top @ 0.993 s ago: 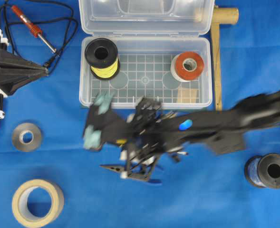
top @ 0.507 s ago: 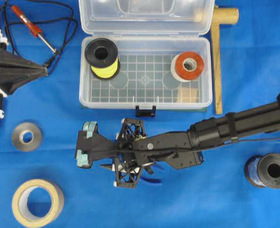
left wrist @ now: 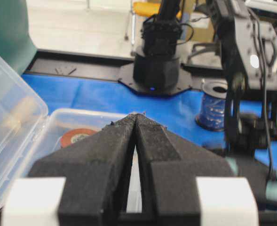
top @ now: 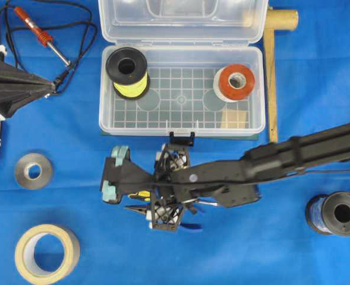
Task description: Pick the screwdriver from the toolbox among several items.
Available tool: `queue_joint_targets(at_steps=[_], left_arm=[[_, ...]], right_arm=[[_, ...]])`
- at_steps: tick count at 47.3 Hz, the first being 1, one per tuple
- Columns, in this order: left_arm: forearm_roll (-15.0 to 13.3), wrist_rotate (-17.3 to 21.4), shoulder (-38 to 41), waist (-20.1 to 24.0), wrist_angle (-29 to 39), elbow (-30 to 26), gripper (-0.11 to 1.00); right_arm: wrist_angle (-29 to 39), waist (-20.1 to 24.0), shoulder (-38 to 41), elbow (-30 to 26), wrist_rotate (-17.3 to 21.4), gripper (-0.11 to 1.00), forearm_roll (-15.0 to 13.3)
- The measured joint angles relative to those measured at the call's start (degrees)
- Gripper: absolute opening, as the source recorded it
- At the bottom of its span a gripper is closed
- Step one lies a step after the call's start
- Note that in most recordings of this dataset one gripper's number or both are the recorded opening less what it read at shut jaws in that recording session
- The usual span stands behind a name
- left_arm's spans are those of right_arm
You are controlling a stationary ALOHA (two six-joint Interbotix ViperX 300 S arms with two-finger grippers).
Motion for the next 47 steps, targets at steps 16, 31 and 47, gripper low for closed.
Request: queue_joint_targets(at_steps=[16, 31, 47], left_arm=[[0.0, -0.1, -0.4, 0.0, 1.1, 0.0, 0.0], [0.0, -0.3, -0.6, 0.0, 1.3, 0.3, 0.0], [0.0, -0.2, -0.6, 0.0, 1.3, 0.5, 0.0]], right_arm=[[-1.8, 1.0, -23.3, 14.0, 1.5, 0.75, -9.3], [-18.6, 1.1, -48.3, 38.7, 2.1, 0.75, -13.0], [-26.2, 1.1, -72.6, 58.6, 2.1, 0.75, -17.5]])
